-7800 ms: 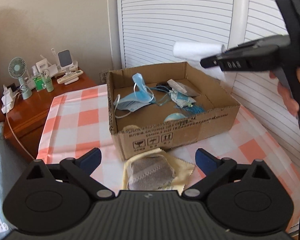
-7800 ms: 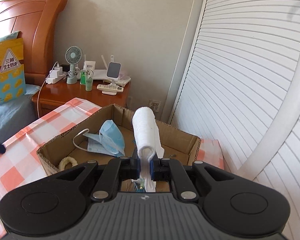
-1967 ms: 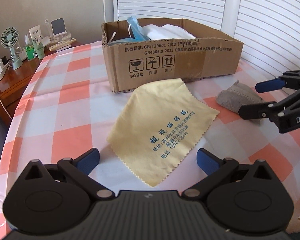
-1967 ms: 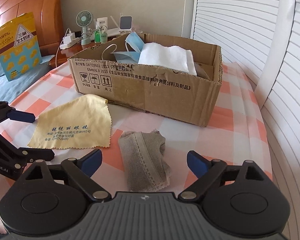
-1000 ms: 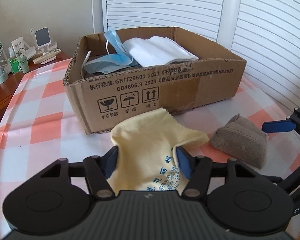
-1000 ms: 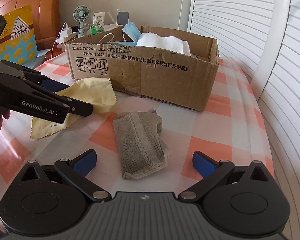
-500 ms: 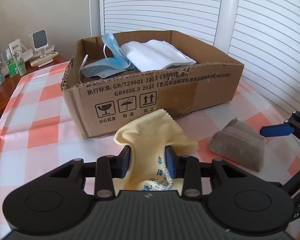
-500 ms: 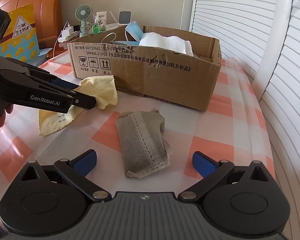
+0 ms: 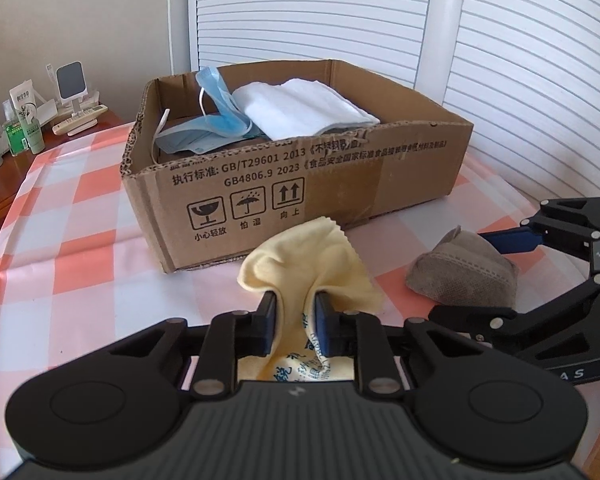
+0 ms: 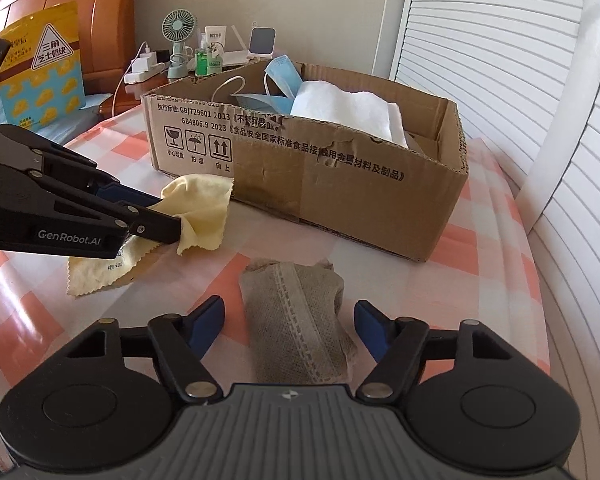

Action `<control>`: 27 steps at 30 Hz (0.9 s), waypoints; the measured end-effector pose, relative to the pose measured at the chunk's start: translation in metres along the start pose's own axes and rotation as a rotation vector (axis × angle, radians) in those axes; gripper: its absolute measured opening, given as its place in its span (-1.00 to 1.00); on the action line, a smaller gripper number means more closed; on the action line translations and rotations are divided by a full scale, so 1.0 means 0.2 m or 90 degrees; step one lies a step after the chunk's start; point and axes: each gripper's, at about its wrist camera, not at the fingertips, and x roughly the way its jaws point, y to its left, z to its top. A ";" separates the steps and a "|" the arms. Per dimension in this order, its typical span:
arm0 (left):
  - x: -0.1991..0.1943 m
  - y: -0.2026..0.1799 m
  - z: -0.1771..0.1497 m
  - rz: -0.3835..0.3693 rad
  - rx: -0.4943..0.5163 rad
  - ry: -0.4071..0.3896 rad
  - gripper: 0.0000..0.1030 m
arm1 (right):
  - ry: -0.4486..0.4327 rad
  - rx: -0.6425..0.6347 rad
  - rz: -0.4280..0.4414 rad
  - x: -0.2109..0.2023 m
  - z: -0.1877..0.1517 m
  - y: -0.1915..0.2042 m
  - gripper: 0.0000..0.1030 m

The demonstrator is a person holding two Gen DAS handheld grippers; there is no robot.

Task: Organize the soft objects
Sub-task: 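Grasp the yellow cloth with the left gripper while the right gripper holds the grey pad, then carry the yellow cloth and grey pad into the box and open both grippers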

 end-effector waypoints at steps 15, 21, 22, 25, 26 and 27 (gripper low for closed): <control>-0.07 0.04 0.00 -0.031 0.018 0.025 -0.72 | -0.012 -0.003 -0.009 -0.08 0.03 -0.01 -0.23; -0.17 0.02 0.02 -0.042 0.041 0.018 -0.72 | -0.025 -0.016 -0.005 -0.17 0.06 0.00 -0.24; -0.19 0.02 0.02 -0.044 0.043 0.016 -0.72 | -0.028 -0.016 -0.004 -0.18 0.06 0.00 -0.24; -0.25 0.02 0.06 -0.052 0.048 0.007 -0.72 | -0.036 -0.020 0.001 -0.23 0.08 -0.01 -0.24; -0.27 0.02 0.07 -0.054 0.050 0.004 -0.72 | -0.040 -0.021 0.002 -0.24 0.09 -0.01 -0.24; -0.29 0.02 0.09 -0.054 0.052 -0.002 -0.72 | -0.044 -0.023 0.003 -0.25 0.10 -0.01 -0.24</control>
